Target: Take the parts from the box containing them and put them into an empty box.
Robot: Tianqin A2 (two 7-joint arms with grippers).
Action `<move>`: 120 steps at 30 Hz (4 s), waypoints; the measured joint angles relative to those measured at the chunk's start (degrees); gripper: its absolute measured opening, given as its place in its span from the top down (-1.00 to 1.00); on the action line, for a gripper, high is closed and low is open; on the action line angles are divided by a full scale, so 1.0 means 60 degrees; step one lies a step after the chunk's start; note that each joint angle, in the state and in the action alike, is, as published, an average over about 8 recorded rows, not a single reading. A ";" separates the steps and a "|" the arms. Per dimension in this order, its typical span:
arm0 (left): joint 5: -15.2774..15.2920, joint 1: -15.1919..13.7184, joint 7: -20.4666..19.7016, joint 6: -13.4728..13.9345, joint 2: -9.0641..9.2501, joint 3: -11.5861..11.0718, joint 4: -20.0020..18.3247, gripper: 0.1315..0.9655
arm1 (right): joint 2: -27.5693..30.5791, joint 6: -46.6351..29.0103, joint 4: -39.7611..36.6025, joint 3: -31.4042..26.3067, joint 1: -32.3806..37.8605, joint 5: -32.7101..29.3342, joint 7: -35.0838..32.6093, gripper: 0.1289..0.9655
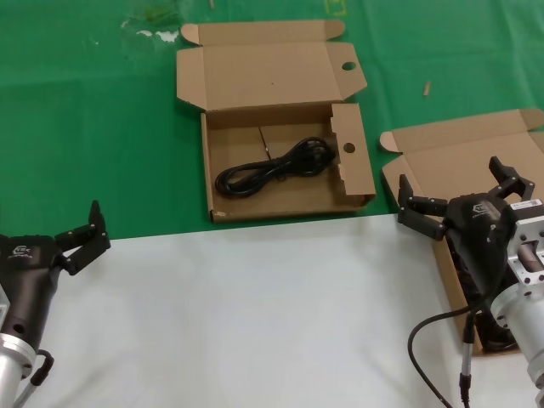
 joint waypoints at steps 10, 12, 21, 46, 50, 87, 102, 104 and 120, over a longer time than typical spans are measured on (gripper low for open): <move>0.0000 0.0000 0.0000 0.0000 0.0000 0.0000 0.0000 -1.00 | 0.0000 0.0000 0.0000 0.0000 0.0000 0.0000 0.0000 -1.00; 0.0000 0.0000 0.0000 0.0000 0.0000 0.0000 0.0000 -1.00 | 0.0000 0.0000 0.0000 0.0000 0.0000 0.0000 0.0000 -1.00; 0.0000 0.0000 0.0000 0.0000 0.0000 0.0000 0.0000 -1.00 | 0.0000 0.0000 0.0000 0.0000 0.0000 0.0000 0.0000 -1.00; 0.0000 0.0000 0.0000 0.0000 0.0000 0.0000 0.0000 -1.00 | 0.0000 0.0000 0.0000 0.0000 0.0000 0.0000 0.0000 -1.00; 0.0000 0.0000 0.0000 0.0000 0.0000 0.0000 0.0000 -1.00 | 0.0000 0.0000 0.0000 0.0000 0.0000 0.0000 0.0000 -1.00; 0.0000 0.0000 0.0000 0.0000 0.0000 0.0000 0.0000 -1.00 | 0.0000 0.0000 0.0000 0.0000 0.0000 0.0000 0.0000 -1.00; 0.0000 0.0000 0.0000 0.0000 0.0000 0.0000 0.0000 -1.00 | 0.0000 0.0000 0.0000 0.0000 0.0000 0.0000 0.0000 -1.00; 0.0000 0.0000 0.0000 0.0000 0.0000 0.0000 0.0000 -1.00 | 0.0000 0.0000 0.0000 0.0000 0.0000 0.0000 0.0000 -1.00; 0.0000 0.0000 0.0000 0.0000 0.0000 0.0000 0.0000 -1.00 | 0.0000 0.0000 0.0000 0.0000 0.0000 0.0000 0.0000 -1.00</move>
